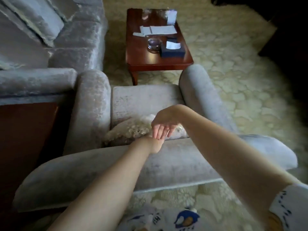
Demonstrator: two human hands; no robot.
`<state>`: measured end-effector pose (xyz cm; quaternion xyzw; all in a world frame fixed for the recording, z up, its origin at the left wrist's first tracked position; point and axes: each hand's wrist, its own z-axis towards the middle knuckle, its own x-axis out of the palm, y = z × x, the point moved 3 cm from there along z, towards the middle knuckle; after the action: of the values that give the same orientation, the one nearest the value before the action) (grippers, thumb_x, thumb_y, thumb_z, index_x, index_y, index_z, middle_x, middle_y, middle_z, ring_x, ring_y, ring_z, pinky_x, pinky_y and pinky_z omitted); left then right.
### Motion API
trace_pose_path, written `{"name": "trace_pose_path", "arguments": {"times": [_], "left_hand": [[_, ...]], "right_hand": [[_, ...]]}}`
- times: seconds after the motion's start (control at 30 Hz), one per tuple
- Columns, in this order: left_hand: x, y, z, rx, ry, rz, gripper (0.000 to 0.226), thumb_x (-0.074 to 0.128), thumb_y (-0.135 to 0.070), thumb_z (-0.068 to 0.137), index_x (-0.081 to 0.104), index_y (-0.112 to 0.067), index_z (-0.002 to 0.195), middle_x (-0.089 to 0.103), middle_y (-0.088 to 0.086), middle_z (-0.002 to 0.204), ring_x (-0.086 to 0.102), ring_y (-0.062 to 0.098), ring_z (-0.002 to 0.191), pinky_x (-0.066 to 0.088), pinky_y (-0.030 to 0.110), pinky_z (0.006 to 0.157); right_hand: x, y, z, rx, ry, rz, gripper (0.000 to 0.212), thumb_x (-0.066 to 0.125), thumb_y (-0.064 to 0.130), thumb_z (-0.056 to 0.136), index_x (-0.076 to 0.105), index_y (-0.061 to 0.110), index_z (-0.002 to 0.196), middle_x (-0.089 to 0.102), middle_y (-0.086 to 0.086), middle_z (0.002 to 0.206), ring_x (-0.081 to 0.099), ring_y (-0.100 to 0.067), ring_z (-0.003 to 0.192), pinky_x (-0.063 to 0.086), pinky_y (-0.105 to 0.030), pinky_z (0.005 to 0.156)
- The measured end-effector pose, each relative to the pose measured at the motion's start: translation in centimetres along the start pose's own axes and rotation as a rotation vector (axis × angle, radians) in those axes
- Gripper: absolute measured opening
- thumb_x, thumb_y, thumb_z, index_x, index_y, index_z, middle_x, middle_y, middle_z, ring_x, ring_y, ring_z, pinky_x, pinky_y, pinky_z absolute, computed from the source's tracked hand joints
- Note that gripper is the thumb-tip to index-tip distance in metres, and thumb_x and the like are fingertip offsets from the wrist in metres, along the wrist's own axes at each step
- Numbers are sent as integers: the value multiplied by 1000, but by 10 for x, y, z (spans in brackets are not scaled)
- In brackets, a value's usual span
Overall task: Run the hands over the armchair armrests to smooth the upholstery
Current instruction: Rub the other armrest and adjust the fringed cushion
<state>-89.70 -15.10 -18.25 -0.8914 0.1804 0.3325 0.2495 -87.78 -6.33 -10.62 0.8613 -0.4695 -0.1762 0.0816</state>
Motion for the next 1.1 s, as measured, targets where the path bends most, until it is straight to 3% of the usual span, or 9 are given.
{"name": "trace_pose_path", "arguments": {"times": [0.1, 0.2, 0.3, 0.4, 0.53, 0.67, 0.8, 0.93, 1.1], "left_hand": [[35, -78, 3, 57, 144, 158, 71, 21, -62, 91, 32, -17, 145, 32, 13, 151, 34, 33, 134, 26, 44, 111], [72, -159, 9, 55, 143, 242, 85, 16, -70, 86, 28, -11, 145, 26, 15, 153, 29, 35, 137, 25, 46, 112], [103, -235, 3, 113, 15, 299, 78, 20, -64, 88, 29, -11, 145, 29, 14, 151, 29, 32, 137, 22, 44, 110], [120, -285, 8, 167, -79, 263, 55, 33, -41, 92, 42, -11, 136, 42, 13, 142, 40, 30, 129, 30, 41, 102], [119, -304, 22, 147, -114, 157, 49, 28, -36, 90, 50, -12, 126, 50, 15, 134, 47, 31, 123, 36, 41, 99], [123, -304, 42, 79, -105, 118, 54, 23, -45, 90, 49, -15, 126, 50, 15, 133, 47, 32, 121, 36, 43, 97], [124, -310, 59, 110, -64, 316, 64, 14, -50, 93, 48, -14, 133, 45, 15, 140, 40, 31, 128, 23, 53, 108], [127, -308, 64, 145, 59, 237, 67, 15, -54, 91, 54, -15, 129, 50, 18, 135, 50, 32, 117, 35, 42, 97], [131, -300, 34, 179, 132, 310, 55, 18, -42, 99, 42, -13, 138, 34, 24, 146, 37, 37, 129, 31, 40, 96]], "right_hand": [[-31, -100, -27, 97, -131, 89, 33, 35, 30, 97, 63, 14, 104, 63, -1, 94, 57, -20, 91, 42, -32, 89], [-54, -204, -46, 234, -487, -77, 26, 40, 26, 95, 60, 10, 99, 59, -9, 99, 58, -23, 82, 43, -26, 70], [-56, -293, -51, 426, -662, -103, 41, 42, 29, 90, 54, 7, 123, 52, -14, 130, 51, -32, 116, 41, -40, 99], [-38, -348, -51, 602, -696, 89, 59, 34, 49, 85, 43, 19, 135, 42, -12, 140, 40, -36, 126, 33, -53, 103], [-40, -365, -39, 640, -737, 210, 68, 35, 59, 77, 49, 20, 130, 48, -14, 131, 45, -38, 117, 33, -57, 98], [-59, -369, -28, 616, -634, 215, 55, 32, 47, 84, 54, 15, 122, 54, -12, 125, 50, -36, 113, 38, -60, 94], [-70, -371, -11, 429, -532, 74, 53, 39, 46, 89, 51, 15, 130, 49, -8, 136, 49, -32, 120, 39, -50, 100], [-70, -373, -5, 350, -508, -39, 42, 48, 35, 88, 54, 14, 125, 52, -8, 133, 51, -31, 118, 43, -45, 98], [-47, -375, -9, 335, -579, -160, 42, 44, 31, 91, 50, 13, 129, 50, -7, 135, 49, -29, 120, 42, -39, 90]]}}
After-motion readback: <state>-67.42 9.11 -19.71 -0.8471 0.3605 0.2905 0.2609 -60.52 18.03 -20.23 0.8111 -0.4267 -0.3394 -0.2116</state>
